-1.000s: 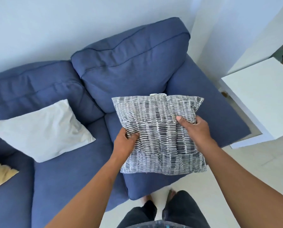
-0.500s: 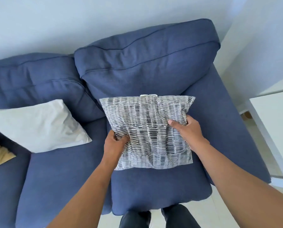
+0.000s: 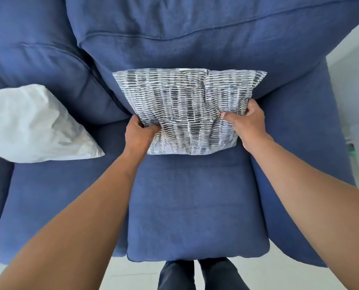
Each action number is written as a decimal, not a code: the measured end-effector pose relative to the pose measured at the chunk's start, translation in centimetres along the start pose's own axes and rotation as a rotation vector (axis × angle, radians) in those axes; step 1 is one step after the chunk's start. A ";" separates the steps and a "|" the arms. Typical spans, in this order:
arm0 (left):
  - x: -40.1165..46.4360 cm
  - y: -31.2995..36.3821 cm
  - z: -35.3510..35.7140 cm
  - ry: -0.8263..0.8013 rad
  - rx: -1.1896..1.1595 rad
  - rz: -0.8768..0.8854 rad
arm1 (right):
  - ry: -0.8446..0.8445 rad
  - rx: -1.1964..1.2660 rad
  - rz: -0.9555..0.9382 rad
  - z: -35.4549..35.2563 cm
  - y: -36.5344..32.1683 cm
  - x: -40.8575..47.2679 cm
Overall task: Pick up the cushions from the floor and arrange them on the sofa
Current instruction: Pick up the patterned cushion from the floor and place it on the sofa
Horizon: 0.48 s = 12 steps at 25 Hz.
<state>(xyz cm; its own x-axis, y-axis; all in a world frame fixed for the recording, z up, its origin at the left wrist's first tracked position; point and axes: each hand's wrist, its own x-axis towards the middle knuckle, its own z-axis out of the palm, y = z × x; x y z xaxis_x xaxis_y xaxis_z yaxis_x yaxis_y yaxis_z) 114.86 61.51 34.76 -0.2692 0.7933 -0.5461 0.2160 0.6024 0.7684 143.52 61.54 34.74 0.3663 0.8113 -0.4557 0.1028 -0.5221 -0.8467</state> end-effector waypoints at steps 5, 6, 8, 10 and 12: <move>2.3 0.3 1.0 -0.024 -0.007 -0.065 | -0.024 -0.018 0.083 1.9 1.1 3.2; 2.5 0.7 1.2 -0.017 -0.018 -0.074 | 0.003 -0.001 0.078 2.0 0.9 3.6; 2.9 1.2 1.1 -0.004 -0.051 -0.069 | 0.058 0.036 0.053 1.6 -0.1 4.1; 3.1 1.3 0.4 -0.066 -0.080 -0.107 | 0.065 0.034 0.062 1.0 -0.7 4.2; 3.0 1.5 -0.3 -0.133 -0.083 -0.213 | 0.030 -0.018 0.126 0.4 -1.0 4.1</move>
<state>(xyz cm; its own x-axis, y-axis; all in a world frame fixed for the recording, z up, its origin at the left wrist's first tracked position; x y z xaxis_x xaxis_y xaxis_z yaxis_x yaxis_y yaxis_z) 114.15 64.76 34.41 -0.1736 0.6575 -0.7331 0.0888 0.7519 0.6533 144.59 65.50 33.59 0.4044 0.7311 -0.5495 0.0712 -0.6242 -0.7780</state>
